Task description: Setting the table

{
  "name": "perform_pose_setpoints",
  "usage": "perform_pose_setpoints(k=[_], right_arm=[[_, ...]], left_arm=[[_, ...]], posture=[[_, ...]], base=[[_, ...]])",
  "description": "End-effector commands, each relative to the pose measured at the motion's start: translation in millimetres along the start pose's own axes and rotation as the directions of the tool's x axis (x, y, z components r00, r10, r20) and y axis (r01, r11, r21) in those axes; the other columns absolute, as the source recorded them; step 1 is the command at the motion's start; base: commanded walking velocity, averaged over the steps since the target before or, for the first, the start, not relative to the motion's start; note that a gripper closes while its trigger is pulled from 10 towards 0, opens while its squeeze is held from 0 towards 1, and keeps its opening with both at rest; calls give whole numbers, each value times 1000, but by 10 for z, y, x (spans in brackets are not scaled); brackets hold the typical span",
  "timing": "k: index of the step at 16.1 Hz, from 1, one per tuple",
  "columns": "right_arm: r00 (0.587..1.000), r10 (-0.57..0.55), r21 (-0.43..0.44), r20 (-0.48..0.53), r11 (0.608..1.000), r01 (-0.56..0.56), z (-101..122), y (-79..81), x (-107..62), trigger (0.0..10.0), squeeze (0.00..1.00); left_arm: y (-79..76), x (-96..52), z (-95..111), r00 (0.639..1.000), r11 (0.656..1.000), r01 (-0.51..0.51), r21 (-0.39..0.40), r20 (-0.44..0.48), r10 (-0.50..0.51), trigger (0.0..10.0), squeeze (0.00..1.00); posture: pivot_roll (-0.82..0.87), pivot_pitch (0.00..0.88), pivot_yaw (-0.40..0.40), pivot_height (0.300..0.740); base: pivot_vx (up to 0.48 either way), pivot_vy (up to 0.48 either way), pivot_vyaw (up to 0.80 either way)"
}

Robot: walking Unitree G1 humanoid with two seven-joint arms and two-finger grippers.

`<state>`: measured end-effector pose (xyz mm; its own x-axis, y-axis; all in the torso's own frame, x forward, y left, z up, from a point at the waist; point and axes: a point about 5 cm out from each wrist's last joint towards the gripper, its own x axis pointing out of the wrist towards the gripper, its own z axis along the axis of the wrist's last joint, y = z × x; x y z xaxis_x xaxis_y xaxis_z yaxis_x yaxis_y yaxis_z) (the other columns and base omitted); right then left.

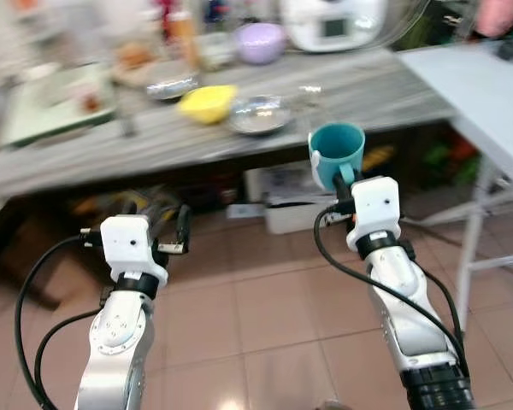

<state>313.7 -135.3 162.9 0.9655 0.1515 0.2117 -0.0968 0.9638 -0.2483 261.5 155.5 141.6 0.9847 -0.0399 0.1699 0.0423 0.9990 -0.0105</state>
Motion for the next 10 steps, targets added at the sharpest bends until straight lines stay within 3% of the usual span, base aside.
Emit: perform_pose_setpoints(k=[1, 4, 8, 10], right_arm=[[1000, -19, 6, 16, 1000, 19, 45, -65, 7, 10000, 0], [1000, -15, -4, 22, 1000, 15, 50, -53, 6, 10000, 0], [999, -10, -41, 39, 999, 11, 75, -56, 7, 10000, 0], [999, -6, -49, 44, 999, 8, 83, -51, 7, 10000, 0]], left_arm=[[-34, -1, 16, 1000, 1000, 11, -8, 6, -11, 10000, 0], [-32, -2, 13, 1000, 1000, 12, -7, 4, -12, 10000, 0], [-43, 2, 12, 1000, 1000, 16, -7, 3, -16, 10000, 0], [-46, 5, 13, 1000, 1000, 16, -7, 3, -16, 10000, 0]], posture=[[-63, 102, 91, 740], [-62, 101, 91, 740], [-63, 103, 92, 740], [-64, 103, 91, 740]], base=[[480, 0, -800], [480, 0, -723], [480, 0, 0], [480, 0, 728]])
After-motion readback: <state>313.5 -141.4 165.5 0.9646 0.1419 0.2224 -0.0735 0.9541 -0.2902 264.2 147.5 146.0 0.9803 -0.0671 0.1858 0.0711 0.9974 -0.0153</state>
